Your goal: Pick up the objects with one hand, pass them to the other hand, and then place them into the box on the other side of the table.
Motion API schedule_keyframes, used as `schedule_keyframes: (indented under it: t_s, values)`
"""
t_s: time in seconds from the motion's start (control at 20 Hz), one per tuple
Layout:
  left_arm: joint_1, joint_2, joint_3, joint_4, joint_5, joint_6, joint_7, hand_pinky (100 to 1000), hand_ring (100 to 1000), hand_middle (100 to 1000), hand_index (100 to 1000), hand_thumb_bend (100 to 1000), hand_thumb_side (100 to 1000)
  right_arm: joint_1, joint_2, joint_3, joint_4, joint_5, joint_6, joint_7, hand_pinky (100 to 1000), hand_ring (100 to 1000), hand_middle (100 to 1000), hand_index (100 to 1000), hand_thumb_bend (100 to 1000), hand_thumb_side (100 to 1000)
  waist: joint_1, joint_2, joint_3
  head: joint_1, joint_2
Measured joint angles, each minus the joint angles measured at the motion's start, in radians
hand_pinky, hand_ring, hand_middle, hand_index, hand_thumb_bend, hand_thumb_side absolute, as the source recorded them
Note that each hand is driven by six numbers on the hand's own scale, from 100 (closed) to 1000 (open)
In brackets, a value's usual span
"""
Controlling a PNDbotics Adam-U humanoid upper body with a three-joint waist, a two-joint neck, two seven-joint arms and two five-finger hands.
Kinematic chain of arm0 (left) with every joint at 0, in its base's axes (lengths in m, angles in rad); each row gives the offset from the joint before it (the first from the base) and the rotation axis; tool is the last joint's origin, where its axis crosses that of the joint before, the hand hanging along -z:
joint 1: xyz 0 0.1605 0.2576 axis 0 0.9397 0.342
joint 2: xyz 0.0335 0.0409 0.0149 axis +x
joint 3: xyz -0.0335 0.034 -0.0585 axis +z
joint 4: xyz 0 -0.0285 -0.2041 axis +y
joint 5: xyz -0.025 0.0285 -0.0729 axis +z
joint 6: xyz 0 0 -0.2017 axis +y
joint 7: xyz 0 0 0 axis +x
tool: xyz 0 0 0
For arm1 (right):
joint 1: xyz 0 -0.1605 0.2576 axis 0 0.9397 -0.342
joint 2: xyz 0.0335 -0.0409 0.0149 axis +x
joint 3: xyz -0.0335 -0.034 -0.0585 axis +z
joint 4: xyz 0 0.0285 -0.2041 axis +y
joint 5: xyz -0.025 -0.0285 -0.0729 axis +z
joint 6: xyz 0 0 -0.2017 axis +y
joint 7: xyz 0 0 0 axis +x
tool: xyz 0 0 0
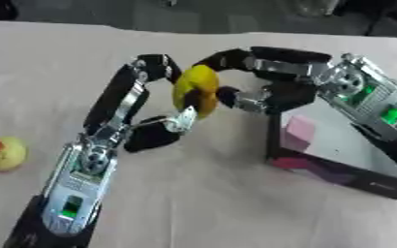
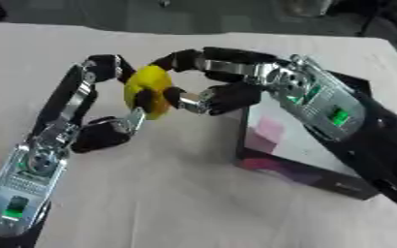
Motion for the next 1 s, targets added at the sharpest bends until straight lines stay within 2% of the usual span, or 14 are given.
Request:
schedule_keyframes:
  t_s: [0.2,0.35,0.5,0.6,0.7,1.0]
  values:
    - [0.000,-0.002,-0.009,0.000,-0.001,-0.007,-0.002,782,652,510,492,100,381,0.000,0.008,0.002,0.000,0.006,0.006,0.000,995,1000,914,953,100,813,0.000,0.006,0.006,-0.004,0.000]
    - [0.000,-0.008,-0.013,0.000,-0.001,-0.011,-0.006,783,653,510,496,100,376,-0.004,0.008,0.005,0.000,0.006,0.012,-0.005,993,1000,870,911,100,771,-0.004,0.009,0.007,-0.007,0.001]
    - [0.000,-0.009,-0.018,0.000,-0.002,-0.011,-0.007,782,652,509,497,100,363,-0.008,0.009,0.005,0.000,-0.005,0.022,-0.015,987,1000,751,798,100,632,-0.006,0.010,0.008,-0.007,0.001]
    - [0.000,-0.009,-0.020,0.000,-0.004,-0.011,-0.008,782,652,508,497,100,360,-0.008,0.013,0.005,0.000,-0.019,0.032,-0.025,983,1000,697,749,100,570,-0.006,0.011,0.008,-0.007,0.001]
    - [0.000,-0.009,-0.022,0.000,-0.005,-0.011,-0.008,783,652,508,498,100,356,-0.008,0.016,0.005,0.000,-0.040,0.047,-0.041,973,1000,622,683,100,457,-0.006,0.011,0.008,-0.007,0.001]
    - [0.000,-0.009,-0.024,0.000,-0.006,-0.009,-0.006,783,650,507,502,100,352,-0.008,0.016,0.009,0.000,-0.112,0.080,-0.086,959,1000,553,613,100,339,-0.006,0.011,0.007,-0.009,0.001]
